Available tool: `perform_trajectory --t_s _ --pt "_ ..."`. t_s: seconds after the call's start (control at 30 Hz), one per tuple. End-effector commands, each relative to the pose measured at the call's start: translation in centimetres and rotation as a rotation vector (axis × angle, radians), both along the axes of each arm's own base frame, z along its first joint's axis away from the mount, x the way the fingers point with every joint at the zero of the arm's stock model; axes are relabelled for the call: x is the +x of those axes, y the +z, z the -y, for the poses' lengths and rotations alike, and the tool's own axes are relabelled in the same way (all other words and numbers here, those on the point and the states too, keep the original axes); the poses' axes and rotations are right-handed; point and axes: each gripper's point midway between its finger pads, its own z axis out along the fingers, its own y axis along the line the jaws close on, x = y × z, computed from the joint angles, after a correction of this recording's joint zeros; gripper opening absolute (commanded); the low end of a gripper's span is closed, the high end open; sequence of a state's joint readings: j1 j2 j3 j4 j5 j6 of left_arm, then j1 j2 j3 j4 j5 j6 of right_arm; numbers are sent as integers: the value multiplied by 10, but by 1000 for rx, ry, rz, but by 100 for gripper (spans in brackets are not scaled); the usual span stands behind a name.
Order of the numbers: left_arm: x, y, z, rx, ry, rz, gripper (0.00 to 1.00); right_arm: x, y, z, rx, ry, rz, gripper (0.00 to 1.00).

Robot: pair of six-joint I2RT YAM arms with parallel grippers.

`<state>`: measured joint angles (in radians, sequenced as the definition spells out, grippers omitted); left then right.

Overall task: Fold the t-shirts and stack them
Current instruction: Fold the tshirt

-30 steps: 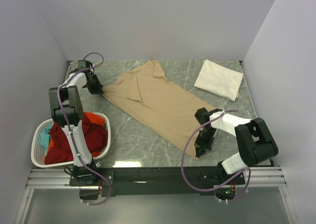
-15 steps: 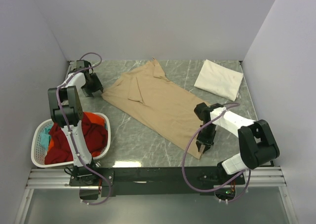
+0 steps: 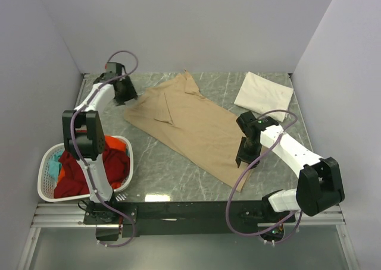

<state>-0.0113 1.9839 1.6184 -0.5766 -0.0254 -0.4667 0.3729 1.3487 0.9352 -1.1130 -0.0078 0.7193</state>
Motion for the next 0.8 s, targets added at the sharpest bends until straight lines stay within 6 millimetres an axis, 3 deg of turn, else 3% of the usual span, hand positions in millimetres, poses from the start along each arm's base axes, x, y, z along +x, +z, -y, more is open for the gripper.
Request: perform_trajectory --t_s 0.0,0.13,0.23,0.43,0.77 --pt "14 41 62 -130 -100 115 64 25 -7 -4 24 -6 94 44" --pt "8 25 106 -192 -181 62 63 30 -24 -1 16 -12 84 43" --pt "3 12 122 -186 -206 26 63 33 -35 2 14 -21 76 42" --pt "-8 -16 124 -115 -202 -61 61 39 -40 9 11 -39 75 41" --pt "-27 -36 130 -88 -206 -122 51 41 -43 12 6 -42 63 40"
